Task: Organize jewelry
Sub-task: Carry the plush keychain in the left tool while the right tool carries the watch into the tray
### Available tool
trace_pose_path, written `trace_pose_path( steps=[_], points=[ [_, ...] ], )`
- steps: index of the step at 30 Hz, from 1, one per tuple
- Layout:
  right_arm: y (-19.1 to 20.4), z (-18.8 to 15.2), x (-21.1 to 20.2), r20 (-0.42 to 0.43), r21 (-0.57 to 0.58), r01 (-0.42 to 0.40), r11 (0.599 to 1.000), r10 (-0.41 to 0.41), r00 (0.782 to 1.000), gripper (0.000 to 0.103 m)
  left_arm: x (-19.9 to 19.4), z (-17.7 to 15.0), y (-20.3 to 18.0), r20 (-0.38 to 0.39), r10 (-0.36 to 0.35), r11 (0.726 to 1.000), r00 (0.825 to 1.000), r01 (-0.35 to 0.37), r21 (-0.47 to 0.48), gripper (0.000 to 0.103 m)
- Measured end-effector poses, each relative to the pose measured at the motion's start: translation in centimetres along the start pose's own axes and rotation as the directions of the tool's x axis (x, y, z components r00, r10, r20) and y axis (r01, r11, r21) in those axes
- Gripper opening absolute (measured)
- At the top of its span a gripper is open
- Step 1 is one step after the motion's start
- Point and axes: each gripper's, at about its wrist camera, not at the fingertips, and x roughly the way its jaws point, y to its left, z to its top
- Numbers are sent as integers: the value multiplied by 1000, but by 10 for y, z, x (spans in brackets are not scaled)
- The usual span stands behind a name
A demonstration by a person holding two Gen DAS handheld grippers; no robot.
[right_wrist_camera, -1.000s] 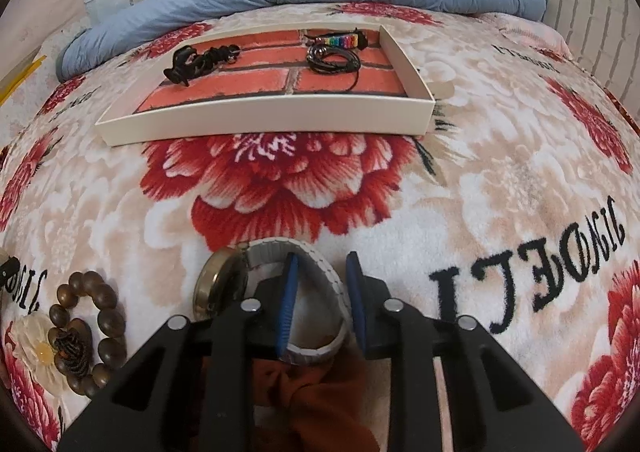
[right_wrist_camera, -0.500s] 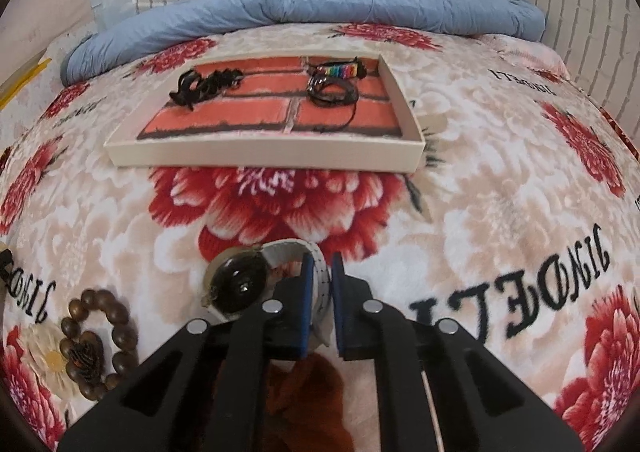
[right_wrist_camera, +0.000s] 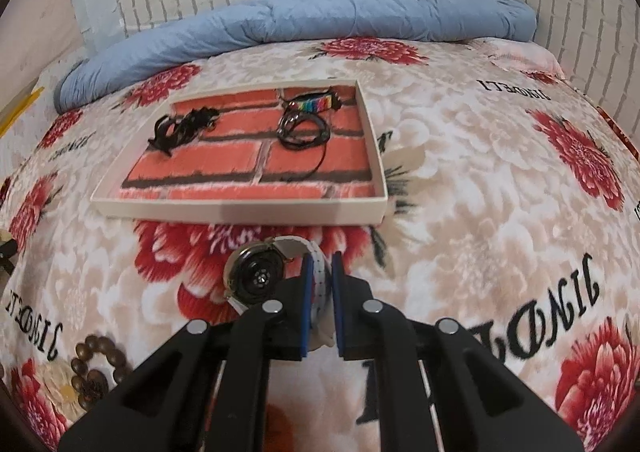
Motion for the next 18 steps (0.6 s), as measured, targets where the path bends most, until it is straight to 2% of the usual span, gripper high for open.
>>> trace_pose_path(
  steps=[12,18],
  points=[
    [-15,54,25,30,36,-14,999,13,999,10,29,54,-92,15,-68,994,998,67,82,40],
    [-17,76,46,39,41,-15,999,14,999,10,52,71,-139,11,-92,987,996,90,137,40]
  ],
)
